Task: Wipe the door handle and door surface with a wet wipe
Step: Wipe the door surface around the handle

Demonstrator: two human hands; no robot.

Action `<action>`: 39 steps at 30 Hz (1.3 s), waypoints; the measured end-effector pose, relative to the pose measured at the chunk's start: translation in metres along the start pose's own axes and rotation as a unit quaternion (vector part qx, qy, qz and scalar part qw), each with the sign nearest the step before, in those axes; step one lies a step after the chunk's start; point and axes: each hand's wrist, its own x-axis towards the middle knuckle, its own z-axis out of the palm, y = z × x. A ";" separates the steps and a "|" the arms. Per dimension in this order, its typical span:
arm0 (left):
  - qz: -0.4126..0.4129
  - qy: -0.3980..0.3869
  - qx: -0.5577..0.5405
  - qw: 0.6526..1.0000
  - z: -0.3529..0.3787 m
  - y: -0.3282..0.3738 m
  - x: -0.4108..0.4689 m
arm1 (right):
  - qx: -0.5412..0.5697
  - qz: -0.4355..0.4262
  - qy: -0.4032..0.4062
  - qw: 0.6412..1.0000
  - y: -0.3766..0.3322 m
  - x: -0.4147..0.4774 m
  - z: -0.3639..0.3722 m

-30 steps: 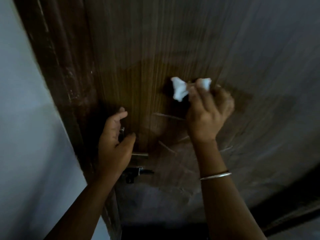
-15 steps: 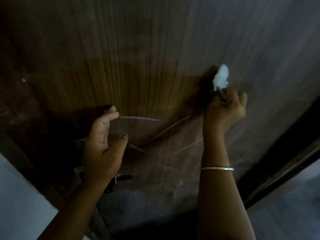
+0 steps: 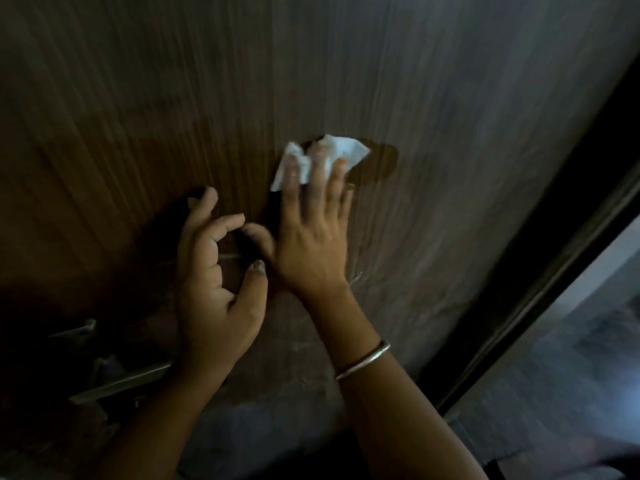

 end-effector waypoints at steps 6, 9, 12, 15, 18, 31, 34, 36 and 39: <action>0.052 -0.043 0.043 0.997 0.015 0.008 0.005 | 0.127 0.323 0.063 0.936 0.094 0.018 -0.025; 0.070 -0.081 0.026 0.994 0.030 0.010 0.006 | 0.122 0.292 0.030 0.948 0.076 -0.002 -0.015; 0.097 -0.121 0.032 0.987 0.046 0.012 0.008 | 0.069 0.106 0.015 0.992 0.037 -0.017 0.003; 0.118 -0.118 0.057 0.984 0.053 0.010 0.016 | -0.007 -0.050 0.045 0.998 0.039 0.013 0.001; 0.125 -0.116 0.052 0.984 0.055 0.005 0.021 | -0.028 0.036 0.091 0.995 0.091 0.048 -0.019; 0.215 -0.189 0.117 0.951 0.090 0.004 0.017 | 0.031 0.036 0.018 0.999 0.085 -0.028 0.011; 0.201 -0.182 0.129 0.954 0.087 0.000 0.016 | 0.023 0.148 0.032 0.988 0.136 -0.014 -0.001; 0.189 -0.184 0.139 0.955 0.085 -0.005 0.012 | 0.073 0.270 0.015 0.960 0.156 -0.030 -0.002; 0.179 -0.201 0.148 0.952 0.088 -0.009 0.001 | 0.123 0.305 -0.053 0.943 0.129 -0.079 0.013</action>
